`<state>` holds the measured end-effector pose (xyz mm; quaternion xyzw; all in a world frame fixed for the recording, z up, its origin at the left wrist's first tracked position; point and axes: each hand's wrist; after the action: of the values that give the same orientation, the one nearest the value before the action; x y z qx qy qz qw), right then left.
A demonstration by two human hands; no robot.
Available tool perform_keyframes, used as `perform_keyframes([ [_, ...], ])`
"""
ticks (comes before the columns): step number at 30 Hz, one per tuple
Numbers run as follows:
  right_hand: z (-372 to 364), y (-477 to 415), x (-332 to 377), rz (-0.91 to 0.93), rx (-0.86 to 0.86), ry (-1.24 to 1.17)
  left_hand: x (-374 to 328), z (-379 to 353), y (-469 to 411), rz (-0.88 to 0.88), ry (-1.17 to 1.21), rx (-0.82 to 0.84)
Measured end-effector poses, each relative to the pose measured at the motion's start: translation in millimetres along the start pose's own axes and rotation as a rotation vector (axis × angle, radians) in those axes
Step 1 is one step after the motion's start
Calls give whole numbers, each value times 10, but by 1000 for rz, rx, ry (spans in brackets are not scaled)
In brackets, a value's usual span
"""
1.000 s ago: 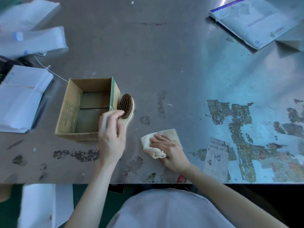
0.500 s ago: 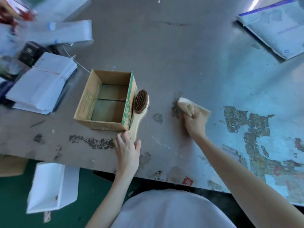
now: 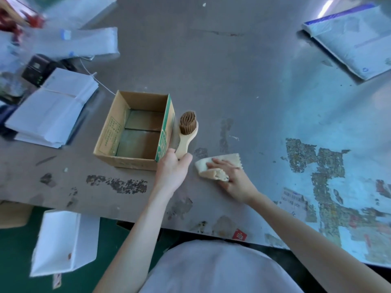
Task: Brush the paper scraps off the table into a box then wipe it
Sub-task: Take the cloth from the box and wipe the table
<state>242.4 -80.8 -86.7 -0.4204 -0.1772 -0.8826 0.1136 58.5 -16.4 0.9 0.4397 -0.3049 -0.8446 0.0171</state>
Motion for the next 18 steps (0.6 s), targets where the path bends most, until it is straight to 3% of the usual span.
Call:
perform_keyframes([
  [3,250,-39,-217,-161,-179,-67,-37,100,74,-51,56,21],
  [8,686,-273,-524,-403,-503,-88,41,221,306,-171,120,-121],
  [11,787,-553,-451,-470,-577,-47,155,258,366,-172,196,-180],
  [13,730,-735,-303,-450,-540,-12,228,262,394,-165,243,-203],
  [18,210,-836,46,-202,-197,-8,348,275,490,-180,307,-261],
])
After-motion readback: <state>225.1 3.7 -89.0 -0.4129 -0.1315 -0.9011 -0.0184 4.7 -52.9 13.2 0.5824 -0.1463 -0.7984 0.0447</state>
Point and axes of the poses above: each hand's wrist, its own y-axis away from the middle knuckle, its own z-axis out of the back of the hand, x = y × z, and after that the axes turned 14 degrees about x, right-handed
